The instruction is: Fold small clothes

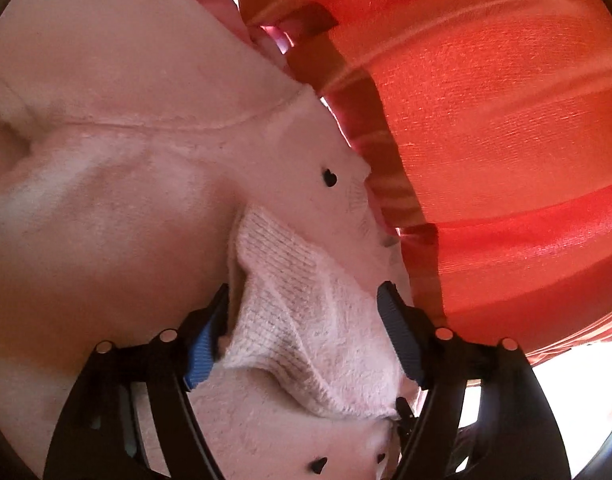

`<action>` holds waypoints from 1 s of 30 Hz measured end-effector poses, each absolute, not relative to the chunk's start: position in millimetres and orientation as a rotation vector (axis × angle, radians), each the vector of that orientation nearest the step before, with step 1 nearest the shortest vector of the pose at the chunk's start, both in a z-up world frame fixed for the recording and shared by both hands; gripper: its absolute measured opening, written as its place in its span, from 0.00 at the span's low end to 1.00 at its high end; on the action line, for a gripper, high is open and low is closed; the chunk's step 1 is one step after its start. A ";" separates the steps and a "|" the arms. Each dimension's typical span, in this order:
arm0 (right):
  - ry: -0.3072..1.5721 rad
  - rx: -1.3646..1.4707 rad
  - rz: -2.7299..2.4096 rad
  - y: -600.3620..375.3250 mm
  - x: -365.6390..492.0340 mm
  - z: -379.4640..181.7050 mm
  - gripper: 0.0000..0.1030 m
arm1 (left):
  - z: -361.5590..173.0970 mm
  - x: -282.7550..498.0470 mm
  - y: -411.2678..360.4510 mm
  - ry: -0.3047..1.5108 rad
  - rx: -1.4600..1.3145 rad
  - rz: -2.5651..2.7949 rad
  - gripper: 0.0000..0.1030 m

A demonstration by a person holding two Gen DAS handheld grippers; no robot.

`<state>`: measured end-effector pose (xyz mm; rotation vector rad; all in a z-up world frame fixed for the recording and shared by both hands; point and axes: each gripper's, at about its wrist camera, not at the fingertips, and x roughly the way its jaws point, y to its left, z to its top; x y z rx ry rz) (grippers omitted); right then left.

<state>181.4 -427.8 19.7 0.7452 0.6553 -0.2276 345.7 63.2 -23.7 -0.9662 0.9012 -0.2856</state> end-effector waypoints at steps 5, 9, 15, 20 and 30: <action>0.658 0.702 -0.222 -423.9 185.1 23.1 0.22 | -16.7 366.2 59.1 0.906 -0.941 -0.352 0.06; 0.540 0.656 -0.193 -419.0 175.3 43.8 0.12 | 45.9 369.9 58.6 0.715 -0.750 -0.402 0.05; 0.708 0.655 -0.211 -421.9 195.2 13.9 0.07 | 12.8 384.1 58.5 0.817 -0.548 -0.267 0.05; 0.699 0.809 -0.219 -424.9 173.8 31.2 0.16 | -30.1 371.4 75.7 0.852 -0.686 -0.263 0.06; 0.744 0.583 -0.317 -417.7 194.2 21.1 0.10 | -36.6 364.3 80.5 0.838 -0.684 -0.270 0.07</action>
